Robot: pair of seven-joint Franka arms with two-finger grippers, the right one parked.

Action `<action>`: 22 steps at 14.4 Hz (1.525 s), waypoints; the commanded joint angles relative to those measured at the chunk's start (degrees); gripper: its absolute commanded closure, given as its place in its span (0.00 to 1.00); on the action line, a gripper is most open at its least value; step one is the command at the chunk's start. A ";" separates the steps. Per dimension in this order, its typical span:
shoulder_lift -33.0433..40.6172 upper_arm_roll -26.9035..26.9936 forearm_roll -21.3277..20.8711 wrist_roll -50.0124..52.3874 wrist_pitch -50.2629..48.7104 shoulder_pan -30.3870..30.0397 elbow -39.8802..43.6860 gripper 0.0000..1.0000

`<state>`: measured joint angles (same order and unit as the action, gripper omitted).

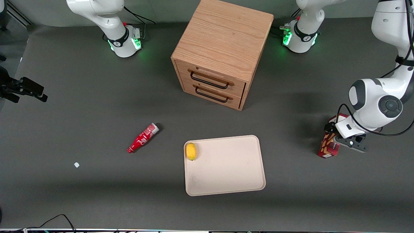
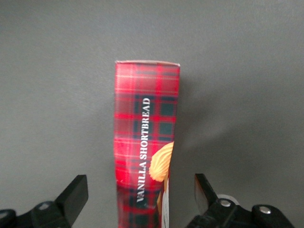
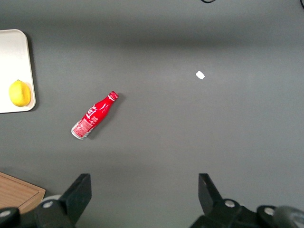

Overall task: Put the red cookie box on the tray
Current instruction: 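Close the left gripper on the cookie box and lift it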

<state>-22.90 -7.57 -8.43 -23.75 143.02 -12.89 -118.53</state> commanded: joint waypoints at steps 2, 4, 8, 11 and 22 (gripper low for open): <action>-0.13 0.45 1.39 -0.33 0.94 0.76 -1.52 0.06; -0.04 0.45 1.40 -0.68 0.68 0.76 -1.52 0.48; 0.39 0.45 1.40 -0.33 -0.11 0.76 -1.52 1.00; 1.01 0.45 1.40 -0.16 -0.64 1.29 -1.09 1.00; 3.48 -0.25 10.80 16.50 -36.56 8.75 27.62 1.00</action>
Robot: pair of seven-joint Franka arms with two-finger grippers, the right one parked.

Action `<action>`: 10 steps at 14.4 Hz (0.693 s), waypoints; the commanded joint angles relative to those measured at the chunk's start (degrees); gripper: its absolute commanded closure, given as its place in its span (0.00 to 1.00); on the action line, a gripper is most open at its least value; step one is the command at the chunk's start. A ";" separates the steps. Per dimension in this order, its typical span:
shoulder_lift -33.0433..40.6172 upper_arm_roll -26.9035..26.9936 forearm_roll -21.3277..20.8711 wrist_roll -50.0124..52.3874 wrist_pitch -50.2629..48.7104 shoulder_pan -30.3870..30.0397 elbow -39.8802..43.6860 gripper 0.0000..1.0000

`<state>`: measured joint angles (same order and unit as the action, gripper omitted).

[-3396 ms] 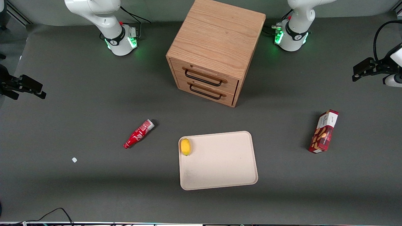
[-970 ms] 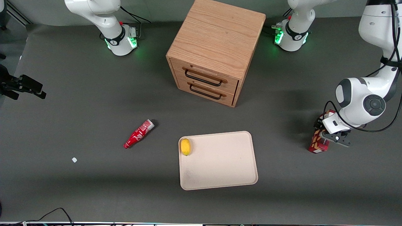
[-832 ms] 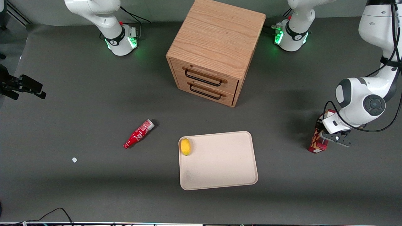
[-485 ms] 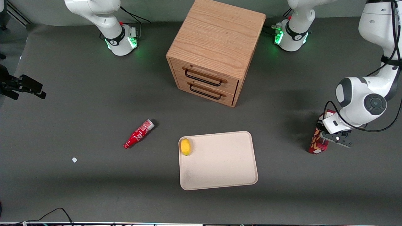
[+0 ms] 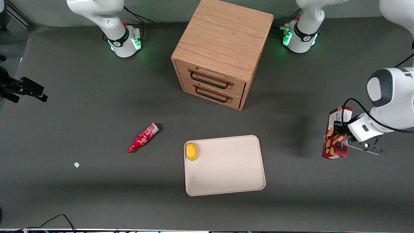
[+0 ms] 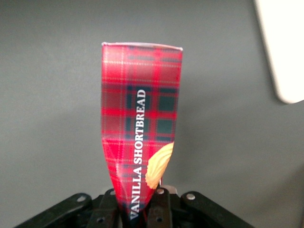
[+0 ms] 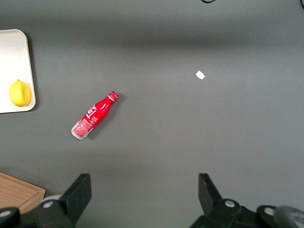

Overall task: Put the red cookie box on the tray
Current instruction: 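Close the left gripper on the cookie box and lift it, then carry the cookie box over the cream tray and lower it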

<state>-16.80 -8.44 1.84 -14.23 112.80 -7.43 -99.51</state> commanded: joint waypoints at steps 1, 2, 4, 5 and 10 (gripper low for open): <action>-4.11 0.18 0.44 11.03 -8.98 4.95 12.72 1.00; -5.95 -0.69 0.10 15.51 -11.09 6.36 16.77 1.00; -11.21 -1.41 -0.08 25.08 -13.39 10.22 25.20 1.00; -14.11 -1.49 0.00 29.48 -13.49 12.42 28.64 1.00; -27.66 -1.23 -2.45 45.32 -7.36 21.74 40.27 1.00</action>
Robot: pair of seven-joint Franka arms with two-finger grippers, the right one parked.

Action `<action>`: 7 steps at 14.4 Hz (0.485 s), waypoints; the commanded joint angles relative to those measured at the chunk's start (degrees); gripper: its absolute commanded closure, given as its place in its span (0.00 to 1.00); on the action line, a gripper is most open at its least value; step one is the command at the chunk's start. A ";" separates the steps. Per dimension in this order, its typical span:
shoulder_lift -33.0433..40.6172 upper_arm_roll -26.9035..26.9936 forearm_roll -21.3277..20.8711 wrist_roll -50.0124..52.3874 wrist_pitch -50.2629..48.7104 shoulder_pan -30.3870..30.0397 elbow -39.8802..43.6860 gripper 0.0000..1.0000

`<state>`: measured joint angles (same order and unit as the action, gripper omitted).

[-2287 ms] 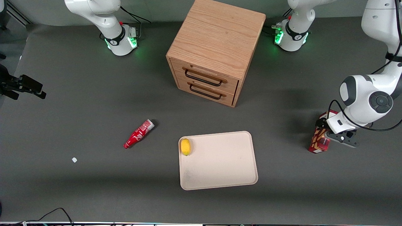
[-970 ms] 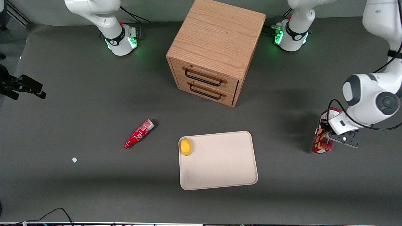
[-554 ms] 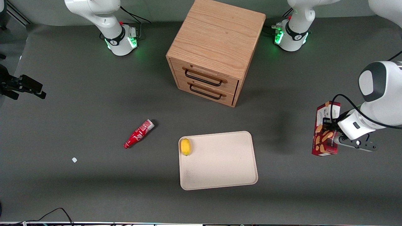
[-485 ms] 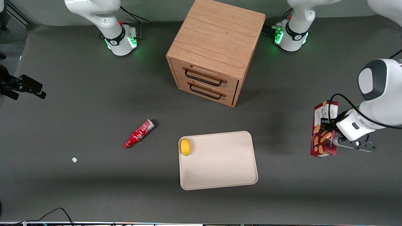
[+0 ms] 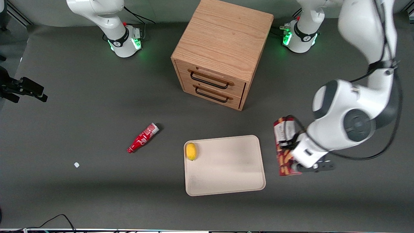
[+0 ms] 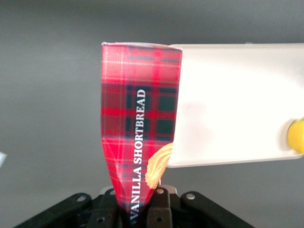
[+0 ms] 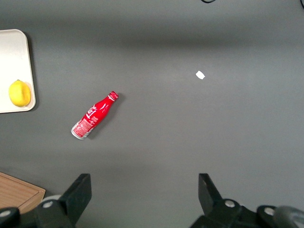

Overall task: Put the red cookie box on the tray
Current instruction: 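Carry the cookie box over the cream tray and lower it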

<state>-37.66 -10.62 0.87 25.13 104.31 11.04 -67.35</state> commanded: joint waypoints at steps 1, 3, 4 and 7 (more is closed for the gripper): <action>-8.29 1.21 -2.01 7.20 3.69 4.51 8.02 1.00; -10.93 1.30 -4.72 7.82 5.64 6.10 8.11 1.00; -11.90 1.30 -5.61 8.26 6.86 6.71 7.93 1.00; -15.15 1.39 -7.89 9.50 9.94 7.77 7.67 1.00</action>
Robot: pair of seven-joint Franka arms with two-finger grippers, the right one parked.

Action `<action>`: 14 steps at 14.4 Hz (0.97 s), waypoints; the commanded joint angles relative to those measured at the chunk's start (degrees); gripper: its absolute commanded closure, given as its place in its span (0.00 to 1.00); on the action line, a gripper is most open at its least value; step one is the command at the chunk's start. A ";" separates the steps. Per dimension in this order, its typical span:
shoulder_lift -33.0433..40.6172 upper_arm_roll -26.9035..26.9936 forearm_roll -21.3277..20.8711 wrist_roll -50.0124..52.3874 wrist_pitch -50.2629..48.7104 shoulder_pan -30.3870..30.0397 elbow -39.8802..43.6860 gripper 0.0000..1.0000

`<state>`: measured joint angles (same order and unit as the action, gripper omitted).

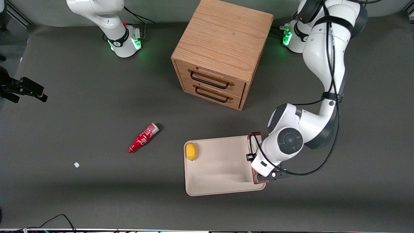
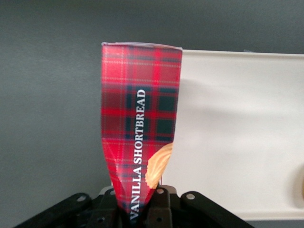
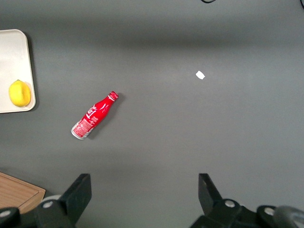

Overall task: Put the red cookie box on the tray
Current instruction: 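Carry the cookie box over the cream tray and lower it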

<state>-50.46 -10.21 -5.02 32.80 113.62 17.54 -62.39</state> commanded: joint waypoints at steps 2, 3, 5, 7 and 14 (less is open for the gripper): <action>-3.06 0.98 -3.41 1.74 1.95 1.79 0.96 1.00; -2.98 0.89 -3.68 1.74 3.09 1.80 -0.35 1.00; -2.98 0.98 -3.77 1.82 5.46 1.80 -2.47 1.00; -2.98 1.07 -3.95 1.65 6.00 1.80 -2.91 1.00; -2.98 2.12 -3.94 2.17 6.09 1.62 -3.09 0.14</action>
<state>-54.62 -8.96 -8.20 33.29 119.03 18.54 -64.20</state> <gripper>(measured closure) 0.819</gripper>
